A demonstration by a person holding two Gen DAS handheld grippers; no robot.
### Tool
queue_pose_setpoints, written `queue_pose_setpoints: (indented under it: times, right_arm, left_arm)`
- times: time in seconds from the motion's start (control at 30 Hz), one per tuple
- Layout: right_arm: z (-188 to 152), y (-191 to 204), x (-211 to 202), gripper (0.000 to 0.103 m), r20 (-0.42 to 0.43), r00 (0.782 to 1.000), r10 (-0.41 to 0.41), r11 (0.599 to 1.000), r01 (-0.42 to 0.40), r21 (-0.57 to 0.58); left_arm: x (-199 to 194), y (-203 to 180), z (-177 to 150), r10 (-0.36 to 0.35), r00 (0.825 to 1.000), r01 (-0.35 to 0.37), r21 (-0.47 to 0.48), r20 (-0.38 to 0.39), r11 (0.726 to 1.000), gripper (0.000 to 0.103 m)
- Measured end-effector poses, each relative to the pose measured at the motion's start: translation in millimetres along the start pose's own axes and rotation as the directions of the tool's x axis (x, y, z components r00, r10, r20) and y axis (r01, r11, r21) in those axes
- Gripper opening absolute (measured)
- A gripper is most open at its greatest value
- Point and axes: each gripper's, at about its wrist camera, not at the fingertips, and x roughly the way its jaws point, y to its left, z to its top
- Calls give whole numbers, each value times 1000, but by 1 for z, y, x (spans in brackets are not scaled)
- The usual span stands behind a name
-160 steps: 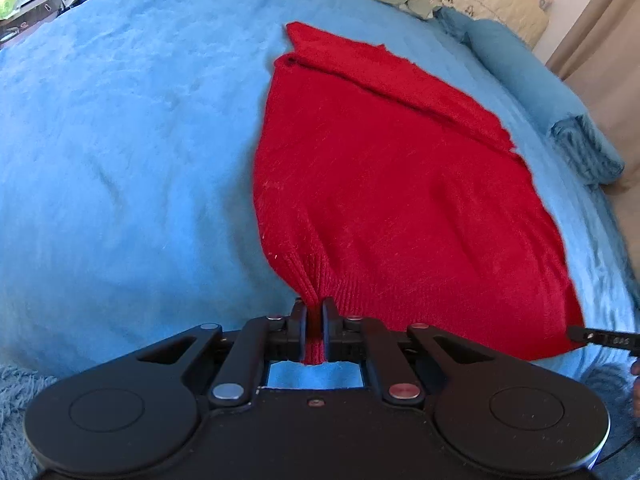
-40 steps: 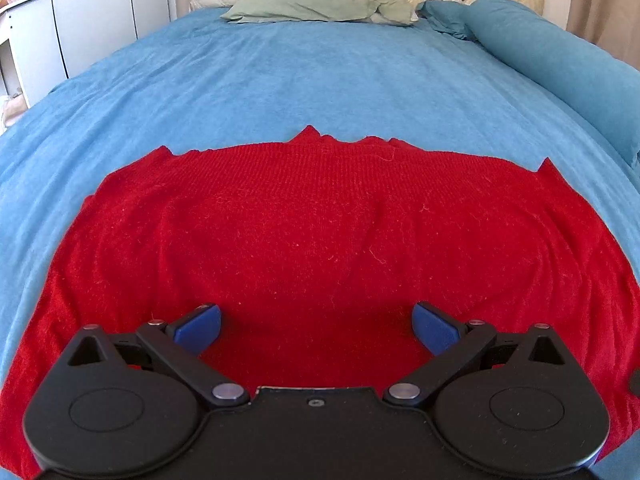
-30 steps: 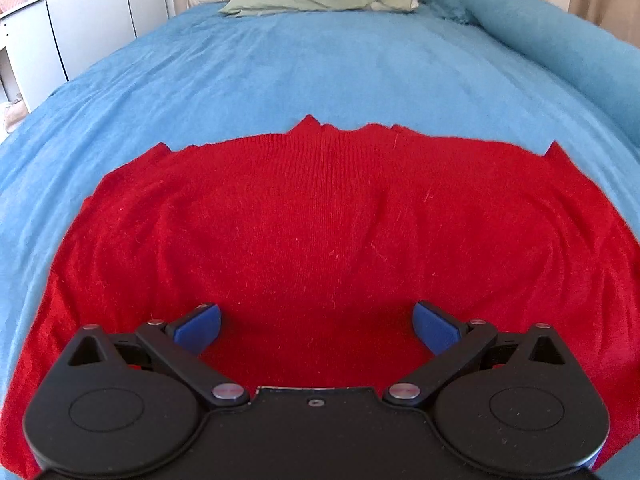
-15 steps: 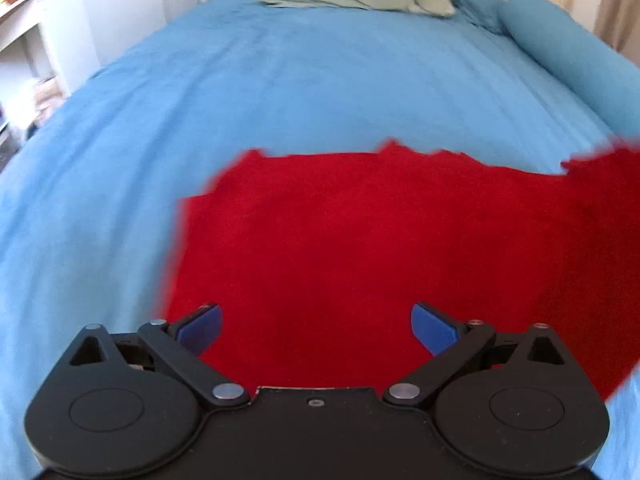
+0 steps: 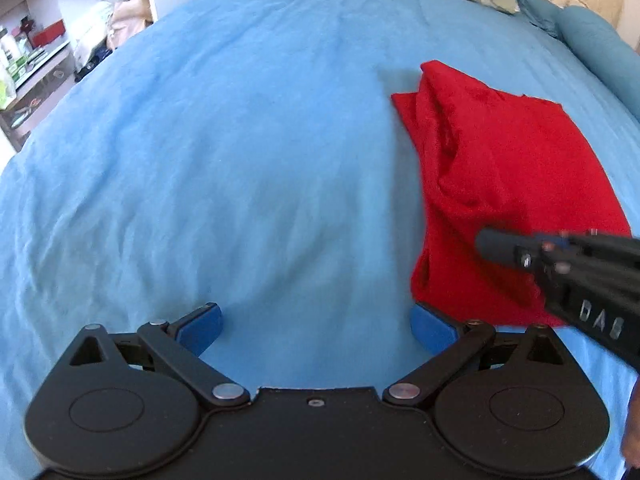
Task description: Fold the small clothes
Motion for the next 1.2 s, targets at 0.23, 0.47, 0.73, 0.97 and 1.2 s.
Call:
queue_pose_setpoints:
  times: [0.23,0.47,0.73,0.97,1.2]
  right_arm:
    - [7,4,-16,53,21,999,43,997,-42,-60]
    - [-17,-36,-98,88,193,979,-60,998,63,-6]
    - [-76,-72,-112,89,98,962,-254,966,257,-21]
    - [-87,-77,-103,87,77,964,-255,967,255,12]
    - [-85,-75,-93,86,69,968,-243,970,243,6]
  left_arm:
    - [-10,0,-5,0,999,-1,48,37,999,102]
    - [-41,-5,-1,-113,986,107,49,120,993,102]
    - [-39,-46,5,-207,964,184,144,168,972,88]
    - [-18,-58,7,-212,962,182,178,170,967,64]
    - [-1,-47,15,-256,957,250,61,132,966,56]
